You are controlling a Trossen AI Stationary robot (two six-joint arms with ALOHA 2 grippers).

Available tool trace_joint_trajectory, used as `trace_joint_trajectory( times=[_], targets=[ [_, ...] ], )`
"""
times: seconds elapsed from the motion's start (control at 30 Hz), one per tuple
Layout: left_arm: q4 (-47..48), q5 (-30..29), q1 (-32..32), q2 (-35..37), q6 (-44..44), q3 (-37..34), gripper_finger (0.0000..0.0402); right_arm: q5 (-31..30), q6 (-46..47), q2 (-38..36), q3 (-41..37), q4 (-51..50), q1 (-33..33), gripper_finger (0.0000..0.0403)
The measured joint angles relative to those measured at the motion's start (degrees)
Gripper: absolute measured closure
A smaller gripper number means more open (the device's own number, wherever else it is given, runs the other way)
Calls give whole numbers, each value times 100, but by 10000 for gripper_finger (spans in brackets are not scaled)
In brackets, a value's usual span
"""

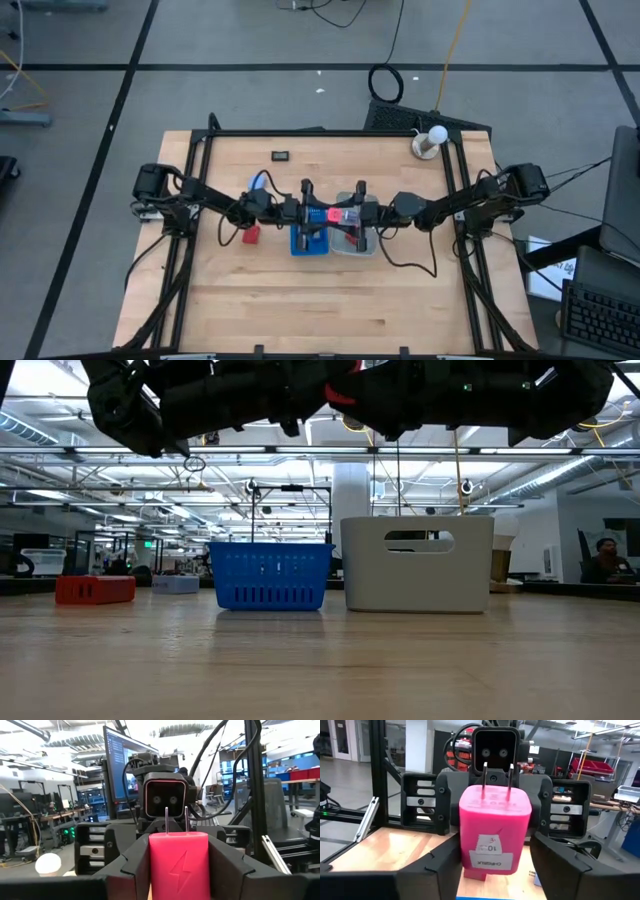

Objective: Pick & Place Office items
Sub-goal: Put the pink charger adapter into the gray bin

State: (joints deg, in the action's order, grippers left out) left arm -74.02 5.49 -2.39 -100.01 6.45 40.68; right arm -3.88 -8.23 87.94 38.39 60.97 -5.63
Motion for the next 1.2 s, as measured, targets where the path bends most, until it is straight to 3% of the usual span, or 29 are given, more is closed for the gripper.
trace_joint_trajectory(
  times=[0.1,0.4,1.0,1.2],
  targets=[
    [4,-14,2,4,30,-2,248,-17,39,-4,0,22,2,212],
    [33,-152,-4,4,-128,0,185,61,-6,0,0,7,2,255],
    [4,-220,-74,-2,-143,-2,222,96,-20,-2,0,2,-2,255],
    [34,-278,-120,71,-250,-8,192,82,-20,-6,2,11,0,251]
  ],
)
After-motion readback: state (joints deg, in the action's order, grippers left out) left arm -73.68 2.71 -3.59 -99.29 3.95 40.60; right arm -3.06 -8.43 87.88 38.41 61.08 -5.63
